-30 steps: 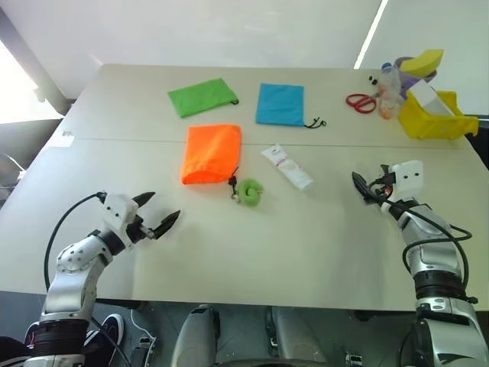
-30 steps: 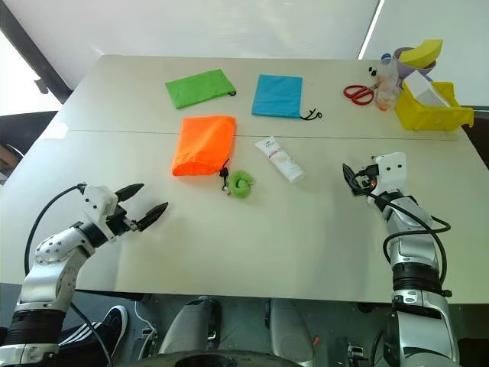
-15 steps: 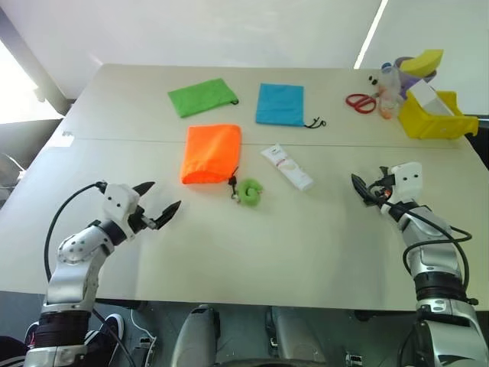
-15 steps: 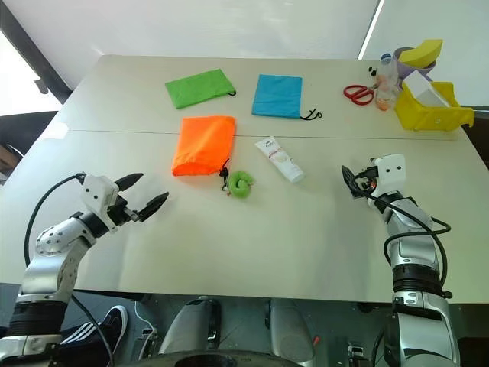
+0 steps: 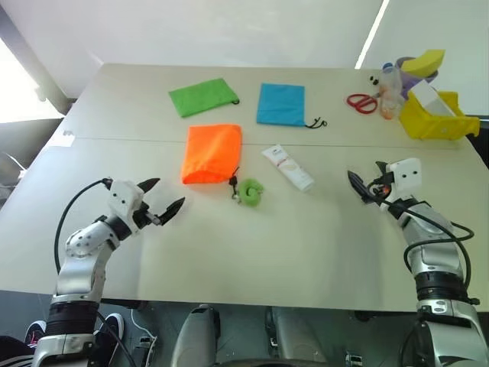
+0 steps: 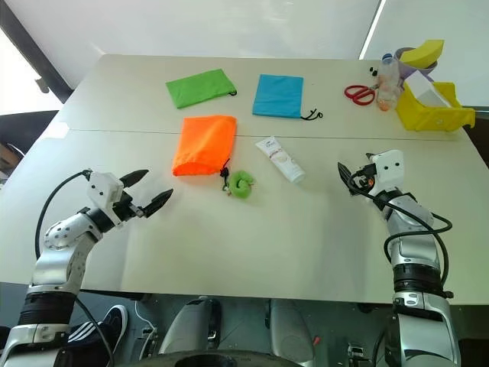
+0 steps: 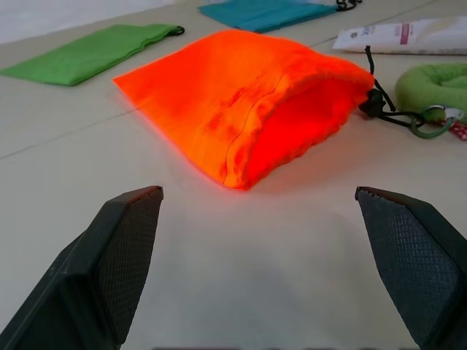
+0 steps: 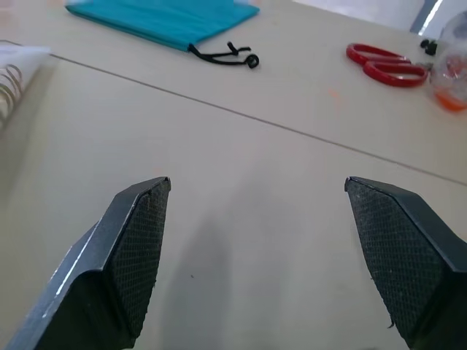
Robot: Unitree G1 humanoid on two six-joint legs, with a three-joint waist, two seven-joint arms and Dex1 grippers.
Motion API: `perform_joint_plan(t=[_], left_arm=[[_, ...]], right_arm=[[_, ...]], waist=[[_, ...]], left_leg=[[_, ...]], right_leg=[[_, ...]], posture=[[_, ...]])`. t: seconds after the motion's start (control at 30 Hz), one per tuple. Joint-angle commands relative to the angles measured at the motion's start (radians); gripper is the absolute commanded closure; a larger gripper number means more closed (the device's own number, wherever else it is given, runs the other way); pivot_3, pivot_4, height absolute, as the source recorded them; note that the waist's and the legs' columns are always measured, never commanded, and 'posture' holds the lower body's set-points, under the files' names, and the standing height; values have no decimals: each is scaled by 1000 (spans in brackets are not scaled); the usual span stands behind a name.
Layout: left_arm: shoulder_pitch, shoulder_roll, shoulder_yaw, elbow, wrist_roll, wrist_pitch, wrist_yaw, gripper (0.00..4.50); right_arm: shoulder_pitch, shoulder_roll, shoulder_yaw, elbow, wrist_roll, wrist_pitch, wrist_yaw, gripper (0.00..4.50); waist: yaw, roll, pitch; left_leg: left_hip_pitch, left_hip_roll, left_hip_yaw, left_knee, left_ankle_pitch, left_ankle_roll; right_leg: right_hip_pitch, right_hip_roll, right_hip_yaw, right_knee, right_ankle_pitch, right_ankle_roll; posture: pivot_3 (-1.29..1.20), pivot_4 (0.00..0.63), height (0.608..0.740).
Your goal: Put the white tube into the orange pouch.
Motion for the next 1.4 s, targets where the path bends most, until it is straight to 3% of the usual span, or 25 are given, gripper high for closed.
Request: perform_joint_plan(t=[0.03, 0.23, 0.37, 0.63, 0.8, 0.9, 1.13, 1.4], left_arm=[[-45, -3, -18, -10, 30, -65, 6, 0], [-150, -22, -94, 64, 162, -163, 72, 0], [-215, -19, -180, 160, 339, -268, 172, 0], [-309, -54, -208, 294, 432, -305, 312, 0], [-322, -70, -220, 319, 431, -302, 319, 0], [-329, -79, -234, 334, 438, -270, 321, 800], [-334, -96, -234, 322, 429, -218, 324, 4475], [-264, -72, -228, 174, 328, -83, 178, 4475]], right_arm=[[95, -41, 61, -283, 142, 62, 226, 505], [166, -79, 161, -494, 124, 105, 308, 505], [169, -58, 231, -551, 75, 102, 287, 505], [178, -40, 228, -538, 57, 90, 248, 505], [173, -39, 225, -528, 51, 84, 237, 505], [172, -39, 223, -522, 45, 79, 231, 469], [166, -46, 218, -505, 40, 71, 223, 469], [158, -50, 211, -480, 20, 54, 215, 469]], waist=[[3, 0, 0], [4, 0, 0], [2, 0, 0], [5, 0, 0], [4, 0, 0], [4, 0, 0], [5, 0, 0], [3, 0, 0]], left_leg=[[-1, 0, -1, 0, 0, 0], [0, 0, -1, 1, 0, 0], [0, 0, 0, 2, 0, 0], [-1, -1, -1, 1, 0, 0], [-1, -1, -1, 1, 0, 0], [-1, -1, -1, 1, 0, 0], [-1, -1, -1, 1, 0, 0], [-1, -1, -1, 1, 0, 0]], right_leg=[[0, 0, -1, 0, 0, 0], [1, 0, -1, 0, 0, 0], [1, 1, -1, -1, 0, 0], [0, 1, -1, -1, 1, 2], [0, 1, -1, -1, 1, 2], [0, 2, -1, -1, 1, 2], [1, 1, -1, -1, 1, 2], [1, 1, -1, -1, 1, 2]], posture=[[0, 150, 740], [0, 150, 740], [0, 150, 740], [0, 150, 740], [0, 150, 740], [0, 150, 740], [0, 150, 740], [0, 150, 740]])
